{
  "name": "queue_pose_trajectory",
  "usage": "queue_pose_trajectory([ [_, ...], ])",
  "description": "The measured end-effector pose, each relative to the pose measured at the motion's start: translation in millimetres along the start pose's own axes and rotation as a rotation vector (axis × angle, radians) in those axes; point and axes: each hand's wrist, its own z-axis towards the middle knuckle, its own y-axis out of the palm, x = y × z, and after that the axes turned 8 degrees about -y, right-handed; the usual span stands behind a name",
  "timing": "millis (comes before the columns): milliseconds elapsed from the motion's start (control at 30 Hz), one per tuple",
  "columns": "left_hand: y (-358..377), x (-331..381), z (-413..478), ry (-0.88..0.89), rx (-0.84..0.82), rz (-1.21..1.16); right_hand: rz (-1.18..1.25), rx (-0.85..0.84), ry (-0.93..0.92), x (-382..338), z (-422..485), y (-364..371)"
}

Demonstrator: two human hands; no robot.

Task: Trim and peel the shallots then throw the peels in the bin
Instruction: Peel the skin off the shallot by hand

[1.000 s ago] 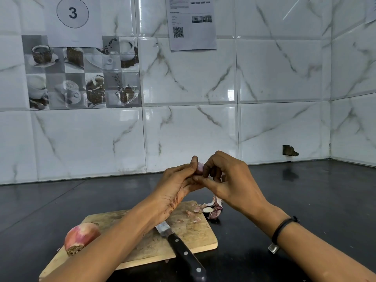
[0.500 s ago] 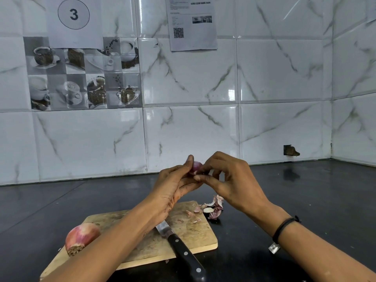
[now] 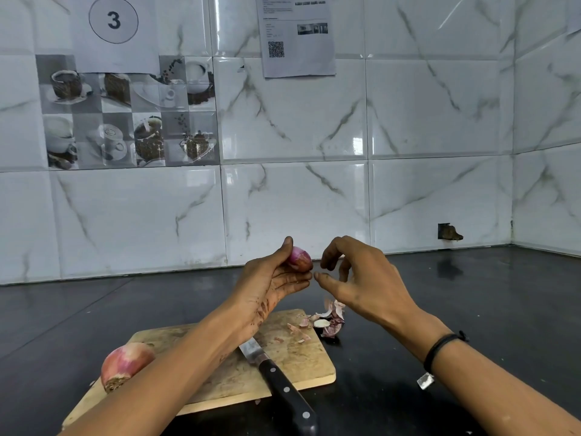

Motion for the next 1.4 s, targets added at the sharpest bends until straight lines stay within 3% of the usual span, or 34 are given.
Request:
queue_pose_trajectory([
  [167,2.9,-1.7,-1.9,-0.054,-0.08,-0.03,0.23,-0.01,-0.068,-12.2,-0.2,-4.4],
  [533,3.7,-4.1,-3.5,-0.086,-0.184,-0.131,0.205,0.014,-0.164,-14.0,2.1,-1.3],
  [967,5.1,-6.1,-2.0,-0.044,-0.16,0.059,0.192,0.009,-0.22,-12.4,0.9,1.8],
  [1233,4.3,-5.3,-4.2,0.004,-0.182,0.021,0.201,0.024,-0.135,-12.3,1.0,0.1],
  [1400,5.8,-3.4,-6.0,0.018,-0.175,0.041,0.185,0.056,-0.181,-14.7,1.7,-1.1],
])
